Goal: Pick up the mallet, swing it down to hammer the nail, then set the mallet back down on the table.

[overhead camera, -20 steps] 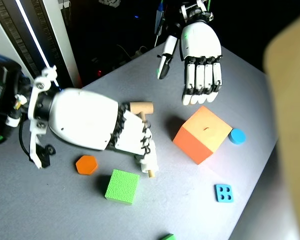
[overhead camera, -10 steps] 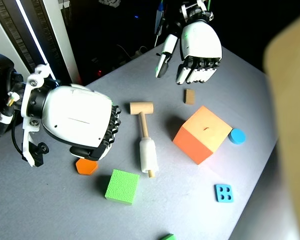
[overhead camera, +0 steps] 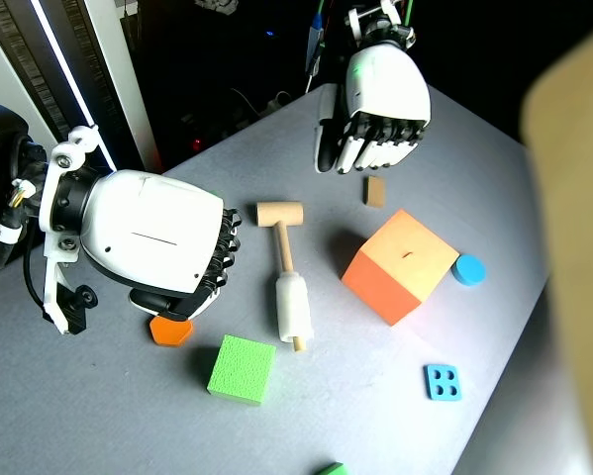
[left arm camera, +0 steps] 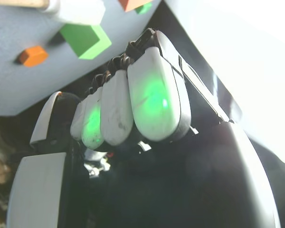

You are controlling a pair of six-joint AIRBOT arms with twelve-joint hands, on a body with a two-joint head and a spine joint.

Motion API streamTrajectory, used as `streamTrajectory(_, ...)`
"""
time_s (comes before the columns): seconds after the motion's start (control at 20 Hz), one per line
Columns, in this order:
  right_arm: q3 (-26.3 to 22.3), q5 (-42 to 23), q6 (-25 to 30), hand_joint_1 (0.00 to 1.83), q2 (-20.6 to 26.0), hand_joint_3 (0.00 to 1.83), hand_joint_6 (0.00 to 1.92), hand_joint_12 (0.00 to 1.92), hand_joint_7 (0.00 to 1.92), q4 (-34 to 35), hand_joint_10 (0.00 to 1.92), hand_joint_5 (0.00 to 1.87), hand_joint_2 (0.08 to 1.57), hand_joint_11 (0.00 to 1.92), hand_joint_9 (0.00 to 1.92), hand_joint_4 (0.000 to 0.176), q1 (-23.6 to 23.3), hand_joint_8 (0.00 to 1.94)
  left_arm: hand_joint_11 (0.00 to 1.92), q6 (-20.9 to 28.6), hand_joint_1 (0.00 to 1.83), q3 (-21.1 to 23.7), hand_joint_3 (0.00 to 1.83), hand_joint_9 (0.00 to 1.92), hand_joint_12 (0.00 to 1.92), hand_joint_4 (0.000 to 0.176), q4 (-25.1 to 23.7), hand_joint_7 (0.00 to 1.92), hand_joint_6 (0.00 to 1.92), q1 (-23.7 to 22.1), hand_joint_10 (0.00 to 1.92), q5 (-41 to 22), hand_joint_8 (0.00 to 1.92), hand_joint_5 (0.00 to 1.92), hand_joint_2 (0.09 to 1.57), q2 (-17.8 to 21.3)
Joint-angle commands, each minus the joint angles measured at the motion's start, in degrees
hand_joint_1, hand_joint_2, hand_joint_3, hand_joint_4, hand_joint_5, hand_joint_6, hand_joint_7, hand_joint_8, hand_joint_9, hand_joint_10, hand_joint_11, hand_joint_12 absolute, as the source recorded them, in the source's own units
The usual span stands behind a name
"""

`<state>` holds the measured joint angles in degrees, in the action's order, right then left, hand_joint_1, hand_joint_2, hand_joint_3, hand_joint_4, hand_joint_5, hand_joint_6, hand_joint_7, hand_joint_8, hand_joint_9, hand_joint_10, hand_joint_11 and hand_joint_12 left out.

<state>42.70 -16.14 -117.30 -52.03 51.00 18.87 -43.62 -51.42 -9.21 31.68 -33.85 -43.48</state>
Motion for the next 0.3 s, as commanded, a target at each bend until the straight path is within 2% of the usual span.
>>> streamTrajectory(0.0,-0.18,-4.58,-0.47,0.94,0.32,0.0,1.92,1.92,1.64,-1.25,1.92,1.53,1.42,1.6,1.67,0.0,-0.29,1.94,1.67,-0.03,1.14,-0.17,0.0,1.67,1.92,0.176,0.67,1.63,1.92,-0.21,1.92,-6.08,1.92,1.52,1.41,-0.04)
streamTrajectory(0.1,-0.18,-5.36,-0.48,0.95,0.37,0.0,1.92,1.92,1.64,-1.26,1.92,1.52,1.42,1.6,1.67,0.0,-0.29,1.94,1.7,0.23,1.13,-0.47,0.01,1.68,1.92,0.174,0.67,1.63,1.92,0.48,1.92,-7.08,1.92,1.53,1.44,-0.02)
streamTrajectory(0.25,-0.29,-6.54,-0.48,0.92,0.59,0.0,1.92,1.92,1.64,-2.32,1.92,1.52,1.41,1.55,1.65,0.0,-0.45,1.94,1.62,0.41,1.16,-0.72,0.0,1.61,1.92,0.176,0.67,1.56,1.92,0.62,1.92,-7.22,1.92,1.48,1.43,-0.01)
